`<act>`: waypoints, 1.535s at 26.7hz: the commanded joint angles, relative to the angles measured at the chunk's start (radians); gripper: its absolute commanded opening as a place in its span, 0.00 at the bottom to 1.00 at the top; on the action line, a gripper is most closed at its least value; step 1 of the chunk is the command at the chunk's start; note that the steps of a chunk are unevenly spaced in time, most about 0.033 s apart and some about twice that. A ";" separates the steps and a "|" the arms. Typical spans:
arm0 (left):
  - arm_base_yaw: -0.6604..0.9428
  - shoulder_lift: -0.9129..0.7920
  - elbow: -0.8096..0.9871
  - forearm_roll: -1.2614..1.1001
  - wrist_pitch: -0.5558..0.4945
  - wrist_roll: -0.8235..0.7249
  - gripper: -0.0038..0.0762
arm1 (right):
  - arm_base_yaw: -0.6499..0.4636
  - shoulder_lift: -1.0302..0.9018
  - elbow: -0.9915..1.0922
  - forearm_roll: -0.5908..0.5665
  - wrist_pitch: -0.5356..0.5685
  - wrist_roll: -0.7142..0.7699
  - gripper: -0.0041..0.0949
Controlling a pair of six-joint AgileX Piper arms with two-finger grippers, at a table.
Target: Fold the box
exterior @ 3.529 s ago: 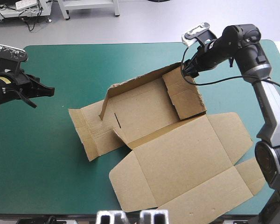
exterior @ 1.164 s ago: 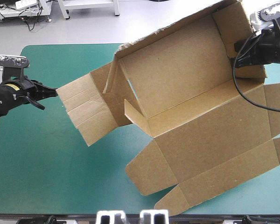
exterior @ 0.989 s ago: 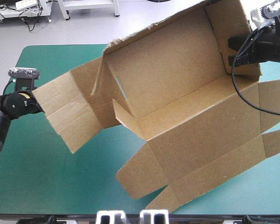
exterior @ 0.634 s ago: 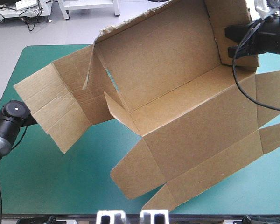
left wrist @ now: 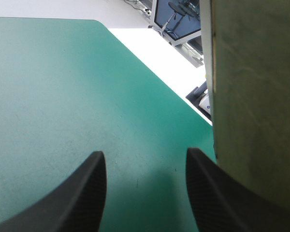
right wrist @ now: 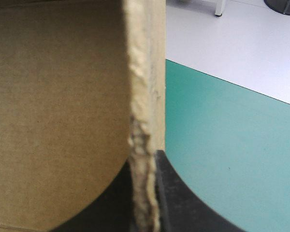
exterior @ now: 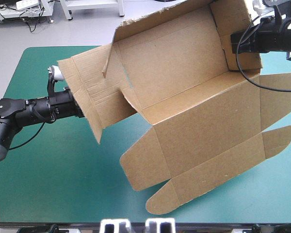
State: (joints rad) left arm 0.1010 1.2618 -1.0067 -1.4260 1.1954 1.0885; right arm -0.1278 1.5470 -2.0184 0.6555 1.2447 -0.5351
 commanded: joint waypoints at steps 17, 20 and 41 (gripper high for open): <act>-0.002 -0.055 -0.063 -0.262 0.106 -0.033 0.61 | -0.005 0.025 -0.026 0.029 -0.063 0.056 0.02; -0.002 -0.055 -0.063 -0.260 0.106 -0.033 0.61 | -0.005 0.038 -0.026 0.060 -0.066 0.046 0.02; -0.002 -0.055 -0.063 -0.312 0.106 -0.044 0.63 | 0.191 0.104 -0.026 -0.071 -0.201 0.108 0.02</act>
State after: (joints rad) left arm 0.1010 1.2348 -1.0355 -1.6481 1.2014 1.0521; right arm 0.0481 1.6790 -2.0184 0.5397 1.1169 -0.4480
